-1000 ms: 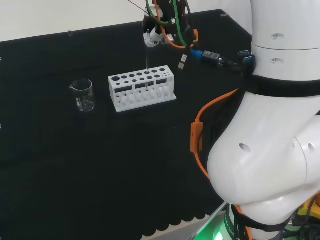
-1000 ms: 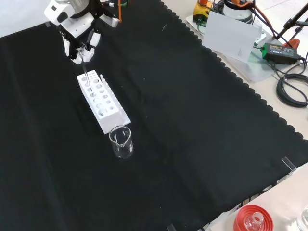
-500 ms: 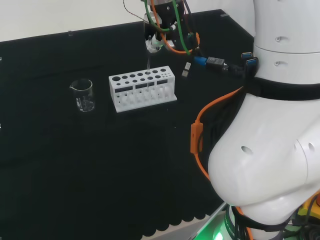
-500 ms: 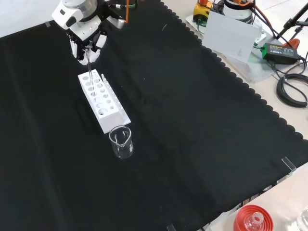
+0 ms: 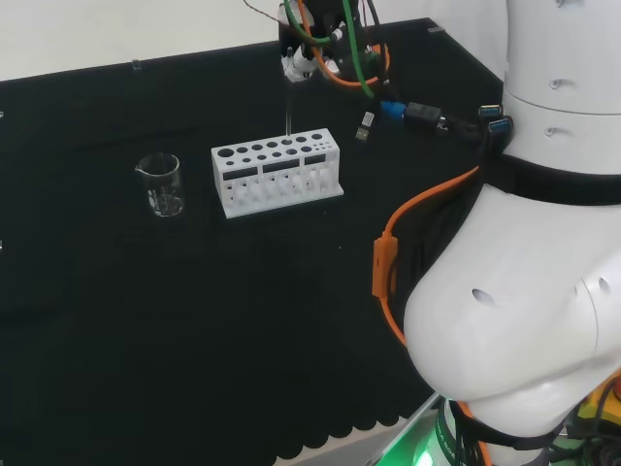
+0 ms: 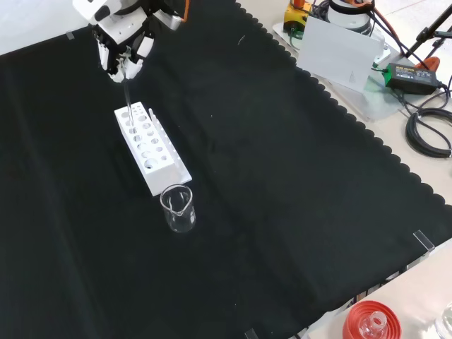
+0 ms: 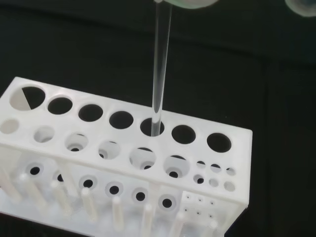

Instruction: Take the glass rod from the white test tube rack.

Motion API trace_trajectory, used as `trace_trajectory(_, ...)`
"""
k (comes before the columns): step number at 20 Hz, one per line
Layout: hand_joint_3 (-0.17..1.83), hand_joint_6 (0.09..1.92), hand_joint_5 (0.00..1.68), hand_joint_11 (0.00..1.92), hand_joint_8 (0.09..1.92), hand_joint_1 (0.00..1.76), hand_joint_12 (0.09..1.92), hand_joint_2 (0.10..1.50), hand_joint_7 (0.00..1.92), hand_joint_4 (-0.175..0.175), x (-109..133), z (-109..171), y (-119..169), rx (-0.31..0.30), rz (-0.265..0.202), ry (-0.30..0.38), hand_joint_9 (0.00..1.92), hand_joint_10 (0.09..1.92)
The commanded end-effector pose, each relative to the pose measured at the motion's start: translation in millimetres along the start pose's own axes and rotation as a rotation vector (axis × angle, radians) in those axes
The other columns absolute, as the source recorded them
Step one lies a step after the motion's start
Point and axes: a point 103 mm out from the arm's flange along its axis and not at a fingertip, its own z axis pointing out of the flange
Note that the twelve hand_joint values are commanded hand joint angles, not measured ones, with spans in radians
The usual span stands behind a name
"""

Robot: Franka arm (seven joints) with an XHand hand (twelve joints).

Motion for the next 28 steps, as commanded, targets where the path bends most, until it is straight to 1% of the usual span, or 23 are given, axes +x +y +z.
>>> trace_trajectory(1, -0.17, 0.69, 1.18, 1.63, 0.68, 1.30, 0.53, 1.09, 1.24, -0.175, -0.7, -7.9, -5.8, -0.016, 0.003, 0.001, 1.76, 0.35)
trace_trajectory(11, -0.17, 0.69, 1.18, 1.63, 0.68, 1.30, 0.53, 1.09, 1.24, -0.175, -4.2, -33.3, -26.3, -0.034, 0.017, -0.006, 1.77, 0.35)
trace_trajectory(18, -0.17, 0.69, 1.18, 1.63, 0.68, 1.30, 0.53, 1.09, 1.24, -0.175, 0.4, -51.7, -43.7, -0.041, 0.019, -0.018, 1.77, 0.35)
trace_trajectory(22, -0.17, 0.69, 1.18, 1.63, 0.68, 1.30, 0.53, 1.09, 1.24, -0.175, 5.3, -62.1, -52.8, -0.049, 0.013, -0.018, 1.77, 0.35)
trace_trajectory(28, -0.17, 0.69, 1.18, 1.63, 0.68, 1.30, 0.53, 1.09, 1.24, -0.175, 16.6, -78.0, -63.6, -0.061, -0.008, -0.028, 1.77, 0.34)
